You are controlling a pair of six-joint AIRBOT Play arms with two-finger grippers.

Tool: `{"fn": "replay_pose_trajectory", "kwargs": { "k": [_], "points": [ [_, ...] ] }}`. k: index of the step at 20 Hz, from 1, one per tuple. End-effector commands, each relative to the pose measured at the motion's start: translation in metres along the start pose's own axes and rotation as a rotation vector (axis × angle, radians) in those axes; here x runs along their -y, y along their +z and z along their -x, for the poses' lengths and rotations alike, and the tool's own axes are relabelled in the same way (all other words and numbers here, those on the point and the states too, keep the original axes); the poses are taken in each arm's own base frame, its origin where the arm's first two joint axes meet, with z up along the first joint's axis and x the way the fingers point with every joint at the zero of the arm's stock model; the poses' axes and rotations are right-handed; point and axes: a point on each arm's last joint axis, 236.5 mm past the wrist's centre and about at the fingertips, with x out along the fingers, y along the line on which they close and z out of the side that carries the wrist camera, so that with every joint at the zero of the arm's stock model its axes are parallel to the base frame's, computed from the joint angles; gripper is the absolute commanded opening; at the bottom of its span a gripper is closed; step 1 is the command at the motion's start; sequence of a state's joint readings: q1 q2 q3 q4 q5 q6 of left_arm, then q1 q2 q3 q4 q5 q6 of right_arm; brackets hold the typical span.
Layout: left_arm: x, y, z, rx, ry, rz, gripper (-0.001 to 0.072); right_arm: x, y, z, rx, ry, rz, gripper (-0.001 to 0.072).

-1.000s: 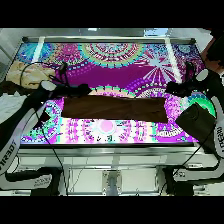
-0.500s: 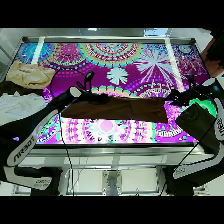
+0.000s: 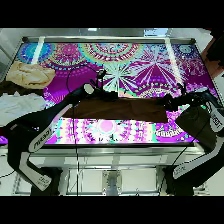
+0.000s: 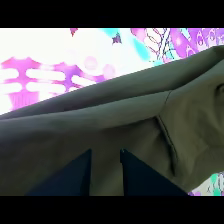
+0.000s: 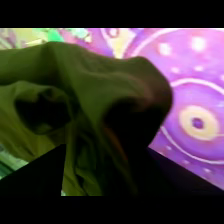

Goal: Fold the shirts.

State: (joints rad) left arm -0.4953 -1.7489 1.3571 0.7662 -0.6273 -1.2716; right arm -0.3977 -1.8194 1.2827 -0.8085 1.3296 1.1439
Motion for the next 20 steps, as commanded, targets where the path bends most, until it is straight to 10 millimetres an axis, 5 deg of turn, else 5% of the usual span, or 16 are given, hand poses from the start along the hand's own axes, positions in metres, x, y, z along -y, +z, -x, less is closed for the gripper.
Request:
{"fn": "replay_pose_trajectory", "kwargs": {
  "k": [1, 2, 3, 8, 14, 16, 20],
  "points": [
    [0.0, -0.004, -0.023, -0.033, -0.008, 0.049, 0.0154, -0.013, -0.01, -0.019, -0.059, 0.021, 0.065, 0.0526],
    [0.0, -0.008, -0.026, -0.053, -0.011, 0.059, 0.006, -0.022, -0.015, -0.023, -0.081, 0.04, 0.104, 0.0328],
    [0.001, -0.01, -0.027, -0.065, -0.015, 0.063, 0.0011, -0.032, -0.019, -0.025, -0.096, 0.067, 0.116, 0.0016],
    [0.008, -0.019, -0.021, -0.141, -0.017, 0.109, 0.0007, -0.105, -0.029, 0.008, -0.099, 0.307, 0.198, 0.0024],
    [-0.032, -0.065, -0.004, -0.351, 0.167, 0.034, 0.0007, -0.179, -0.024, 0.067, 0.006, 0.249, 0.358, 0.0023],
    [-0.03, -0.068, -0.005, -0.358, 0.165, 0.028, 0.0007, -0.209, -0.024, 0.073, 0.017, 0.239, 0.389, 0.0023],
    [-0.025, -0.067, -0.008, -0.347, 0.16, 0.016, 0.0008, -0.268, -0.043, 0.049, -0.027, 0.216, 0.515, 0.0023]
  ]
}}
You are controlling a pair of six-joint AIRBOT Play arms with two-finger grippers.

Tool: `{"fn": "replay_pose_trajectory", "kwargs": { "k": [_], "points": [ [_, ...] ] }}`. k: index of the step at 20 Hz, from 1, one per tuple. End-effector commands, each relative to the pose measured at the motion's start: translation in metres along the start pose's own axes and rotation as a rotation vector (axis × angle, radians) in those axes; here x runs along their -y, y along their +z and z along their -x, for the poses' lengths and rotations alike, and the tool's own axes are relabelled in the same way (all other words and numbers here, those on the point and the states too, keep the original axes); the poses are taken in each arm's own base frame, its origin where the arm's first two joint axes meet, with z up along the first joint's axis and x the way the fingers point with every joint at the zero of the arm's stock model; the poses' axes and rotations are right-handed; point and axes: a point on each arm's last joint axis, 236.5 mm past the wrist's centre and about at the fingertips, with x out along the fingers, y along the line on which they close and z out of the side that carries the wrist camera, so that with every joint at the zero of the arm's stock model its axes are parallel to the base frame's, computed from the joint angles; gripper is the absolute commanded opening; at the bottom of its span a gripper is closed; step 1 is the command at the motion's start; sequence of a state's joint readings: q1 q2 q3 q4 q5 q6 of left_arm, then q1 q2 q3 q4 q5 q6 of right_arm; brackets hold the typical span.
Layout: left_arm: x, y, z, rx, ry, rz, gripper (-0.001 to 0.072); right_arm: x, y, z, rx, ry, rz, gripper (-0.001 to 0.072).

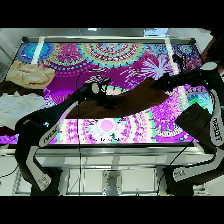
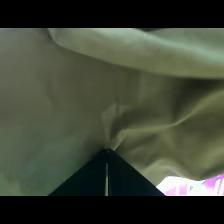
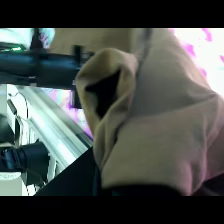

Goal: Fold the shirts.

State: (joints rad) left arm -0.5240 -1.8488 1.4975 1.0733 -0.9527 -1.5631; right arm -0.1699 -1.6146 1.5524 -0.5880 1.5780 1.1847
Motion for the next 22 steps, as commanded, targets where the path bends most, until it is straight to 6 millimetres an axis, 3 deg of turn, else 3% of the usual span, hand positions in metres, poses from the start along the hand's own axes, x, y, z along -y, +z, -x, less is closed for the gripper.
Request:
{"fn": "replay_pose_trajectory", "kwargs": {
  "k": [1, 3, 5, 7, 10, 11, 13, 16, 17, 18, 19, 20, 22],
  "points": [
    [-0.001, -0.004, 0.0, -0.017, 0.017, -0.025, 0.0008, -0.053, 0.008, -0.029, -0.027, -0.016, 0.104, 0.0023],
    [0.006, -0.001, 0.014, -0.042, 0.008, -0.089, 0.0008, -0.075, 0.014, -0.05, -0.018, -0.048, 0.146, 0.0022],
    [0.003, 0.014, 0.051, -0.052, 0.053, -0.19, 0.0008, -0.095, 0.021, -0.066, 0.006, -0.067, 0.18, 0.0022],
    [-0.034, 0.035, 0.12, -0.039, 0.262, -0.272, 0.0009, -0.114, 0.028, -0.08, 0.041, -0.081, 0.197, 0.0022],
    [-0.099, 0.049, 0.254, 0.022, 0.635, -0.243, 0.0009, -0.141, 0.035, -0.113, 0.097, -0.059, 0.196, 0.0021],
    [-0.106, 0.049, 0.289, 0.069, 0.68, -0.214, 0.0009, -0.152, 0.037, -0.129, 0.115, -0.046, 0.198, 0.0021],
    [-0.105, 0.047, 0.34, 0.178, 0.685, -0.178, 0.0009, -0.176, 0.035, -0.176, 0.149, -0.008, 0.196, 0.0021],
    [-0.101, 0.038, 0.384, 0.27, 0.692, -0.147, 0.0009, -0.218, 0.029, -0.248, 0.236, 0.074, 0.201, 0.0042],
    [-0.1, 0.035, 0.391, 0.282, 0.693, -0.143, 0.0009, -0.233, 0.032, -0.262, 0.302, 0.099, 0.202, 0.0166],
    [-0.1, 0.032, 0.394, 0.279, 0.693, -0.137, 0.0009, -0.248, 0.036, -0.269, 0.367, 0.115, 0.216, 0.0351],
    [-0.1, 0.03, 0.394, 0.272, 0.693, -0.135, 0.0009, -0.258, 0.041, -0.269, 0.423, 0.123, 0.23, 0.0426],
    [-0.101, 0.028, 0.392, 0.263, 0.692, -0.132, 0.0009, -0.264, 0.048, -0.265, 0.465, 0.125, 0.242, 0.0426],
    [-0.101, 0.025, 0.387, 0.243, 0.682, -0.131, 0.0009, -0.251, 0.061, -0.256, 0.487, 0.088, 0.267, 0.0425]
  ]
}}
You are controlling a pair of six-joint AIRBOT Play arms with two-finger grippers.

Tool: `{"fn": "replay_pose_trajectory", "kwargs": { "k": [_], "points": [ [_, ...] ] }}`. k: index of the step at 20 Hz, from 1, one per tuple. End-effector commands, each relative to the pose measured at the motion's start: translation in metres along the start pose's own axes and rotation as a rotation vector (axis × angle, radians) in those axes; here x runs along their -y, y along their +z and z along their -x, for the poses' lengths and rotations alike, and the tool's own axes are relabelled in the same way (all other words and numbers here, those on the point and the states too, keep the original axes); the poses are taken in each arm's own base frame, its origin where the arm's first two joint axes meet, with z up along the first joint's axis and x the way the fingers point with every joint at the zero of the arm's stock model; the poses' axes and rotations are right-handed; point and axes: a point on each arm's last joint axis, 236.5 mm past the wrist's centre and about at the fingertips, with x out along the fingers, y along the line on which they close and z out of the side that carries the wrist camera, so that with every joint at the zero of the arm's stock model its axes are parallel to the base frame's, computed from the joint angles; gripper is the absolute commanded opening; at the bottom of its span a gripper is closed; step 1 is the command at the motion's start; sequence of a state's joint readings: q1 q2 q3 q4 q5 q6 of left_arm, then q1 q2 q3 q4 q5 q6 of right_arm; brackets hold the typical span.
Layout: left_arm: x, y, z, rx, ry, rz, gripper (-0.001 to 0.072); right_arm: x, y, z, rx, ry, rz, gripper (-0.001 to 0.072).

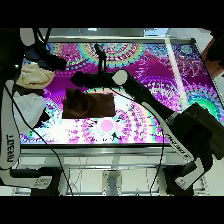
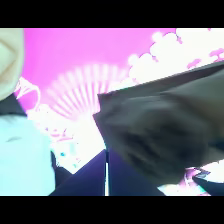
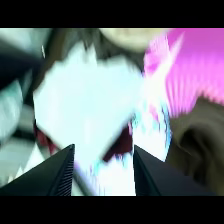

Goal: Fold the shirts.

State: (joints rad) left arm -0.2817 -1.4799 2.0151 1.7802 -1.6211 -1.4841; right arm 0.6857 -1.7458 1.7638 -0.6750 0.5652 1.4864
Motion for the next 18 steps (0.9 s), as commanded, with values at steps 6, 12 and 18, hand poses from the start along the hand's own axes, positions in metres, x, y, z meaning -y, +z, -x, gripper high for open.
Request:
{"fn": "replay_pose_trajectory", "kwargs": {
  "k": [6, 12, 18],
  "points": [
    [-0.003, -0.004, 0.004, -0.003, 0.0, 0.008, 0.001, 0.145, 0.007, 0.058, -0.184, -0.344, 0.065, 0.0424],
    [-0.003, 0.011, -0.004, 0.044, 0.004, 0.013, 0.001, 0.274, -0.031, 0.134, -0.316, -0.539, -0.291, 0.0425],
    [-0.002, 0.011, -0.007, 0.038, 0.003, 0.015, 0.001, 0.273, -0.077, 0.075, -0.372, -0.198, -0.486, 0.0467]
  ]
}}
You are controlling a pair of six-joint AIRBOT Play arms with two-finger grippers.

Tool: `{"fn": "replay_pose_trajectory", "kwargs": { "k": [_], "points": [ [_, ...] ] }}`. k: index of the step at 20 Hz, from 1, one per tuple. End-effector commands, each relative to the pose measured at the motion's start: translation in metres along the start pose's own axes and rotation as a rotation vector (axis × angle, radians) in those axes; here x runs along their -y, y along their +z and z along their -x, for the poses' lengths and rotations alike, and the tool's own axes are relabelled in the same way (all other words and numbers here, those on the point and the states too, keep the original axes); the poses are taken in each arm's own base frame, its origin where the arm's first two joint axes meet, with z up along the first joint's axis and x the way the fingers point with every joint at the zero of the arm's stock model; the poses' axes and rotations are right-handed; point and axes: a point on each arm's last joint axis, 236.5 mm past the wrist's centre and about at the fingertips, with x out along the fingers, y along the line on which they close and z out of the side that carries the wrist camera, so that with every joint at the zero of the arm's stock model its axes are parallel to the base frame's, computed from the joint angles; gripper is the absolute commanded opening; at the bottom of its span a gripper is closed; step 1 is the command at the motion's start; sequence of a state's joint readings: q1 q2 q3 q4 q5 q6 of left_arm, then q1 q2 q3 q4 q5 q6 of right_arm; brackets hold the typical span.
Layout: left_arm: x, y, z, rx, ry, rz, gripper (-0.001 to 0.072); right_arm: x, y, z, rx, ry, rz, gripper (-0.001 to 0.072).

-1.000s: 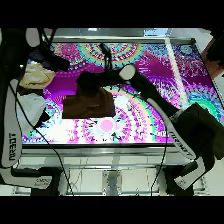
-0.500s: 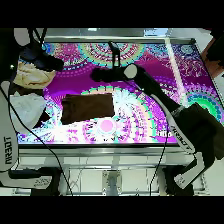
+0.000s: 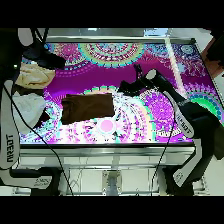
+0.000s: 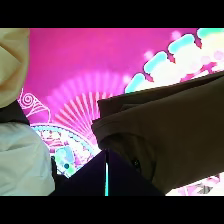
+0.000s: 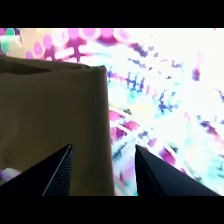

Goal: Fold the shirts.

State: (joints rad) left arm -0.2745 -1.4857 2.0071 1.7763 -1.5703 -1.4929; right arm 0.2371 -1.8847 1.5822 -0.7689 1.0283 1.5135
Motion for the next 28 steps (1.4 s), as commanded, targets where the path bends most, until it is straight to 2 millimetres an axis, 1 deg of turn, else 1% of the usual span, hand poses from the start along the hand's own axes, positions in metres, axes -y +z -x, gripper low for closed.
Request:
{"fn": "replay_pose_trajectory", "kwargs": {
  "k": [1, 3, 5, 8, 9, 13, 14, 15, 16, 17, 18, 20, 23, 24, 25, 26, 28],
  "points": [
    [0.0, 0.001, -0.002, 0.003, 0.001, 0.003, 0.001, -0.015, -0.016, -0.036, -0.08, 0.214, -0.072, 0.0467],
    [0.0, 0.001, -0.002, 0.003, 0.001, 0.003, 0.001, -0.02, -0.024, -0.053, -0.105, 0.26, -0.098, 0.0468],
    [0.0, 0.001, -0.002, 0.003, 0.001, 0.003, 0.001, -0.022, -0.033, -0.063, -0.126, 0.257, -0.097, 0.0468],
    [0.0, 0.002, -0.002, 0.005, 0.001, 0.003, 0.0009, -0.03, -0.043, -0.071, -0.149, 0.251, -0.094, 0.0462],
    [0.0, 0.002, -0.002, 0.005, 0.001, 0.003, 0.001, -0.031, -0.048, -0.074, -0.161, 0.24, -0.084, 0.0443],
    [0.0, 0.001, -0.002, 0.004, 0.001, 0.002, 0.001, -0.041, -0.069, -0.084, -0.212, 0.224, -0.071, 0.0441],
    [0.0, 0.001, -0.002, 0.003, 0.001, 0.002, 0.001, -0.043, -0.072, -0.087, -0.214, 0.22, -0.063, 0.0391],
    [0.0, 0.001, -0.002, 0.002, 0.001, 0.001, 0.001, -0.045, -0.073, -0.09, -0.211, 0.218, -0.057, 0.0268],
    [0.0, 0.001, -0.002, 0.001, 0.001, -0.001, 0.001, -0.045, -0.071, -0.091, -0.203, 0.214, -0.056, 0.0179],
    [0.0, 0.001, -0.002, 0.0, 0.001, -0.001, 0.001, -0.046, -0.071, -0.09, -0.203, 0.219, -0.06, 0.0167],
    [0.0, 0.001, -0.002, 0.0, 0.001, -0.001, 0.0009, -0.045, -0.069, -0.086, -0.208, 0.231, -0.07, 0.0184],
    [0.0, 0.001, -0.002, 0.0, 0.001, -0.001, 0.001, -0.043, -0.066, -0.069, -0.232, 0.264, -0.081, 0.0247],
    [0.0, 0.001, -0.002, 0.0, 0.0, 0.0, 0.001, -0.034, -0.051, -0.039, -0.227, 0.288, -0.09, 0.0255],
    [0.0, 0.001, -0.002, 0.0, 0.0, 0.0, 0.001, -0.03, -0.048, -0.032, -0.225, 0.289, -0.098, 0.0275],
    [0.0, 0.001, -0.002, 0.0, 0.0, 0.0, 0.001, -0.028, -0.049, -0.028, -0.239, 0.291, -0.119, 0.0371],
    [0.0, 0.0, -0.002, 0.0, 0.0, 0.0, 0.0009, -0.025, -0.052, -0.028, -0.255, 0.277, -0.129, 0.0445],
    [0.0, 0.0, -0.002, -0.001, 0.0, 0.003, 0.001, -0.023, -0.064, -0.034, -0.284, 0.241, -0.099, 0.0457]
  ]
}}
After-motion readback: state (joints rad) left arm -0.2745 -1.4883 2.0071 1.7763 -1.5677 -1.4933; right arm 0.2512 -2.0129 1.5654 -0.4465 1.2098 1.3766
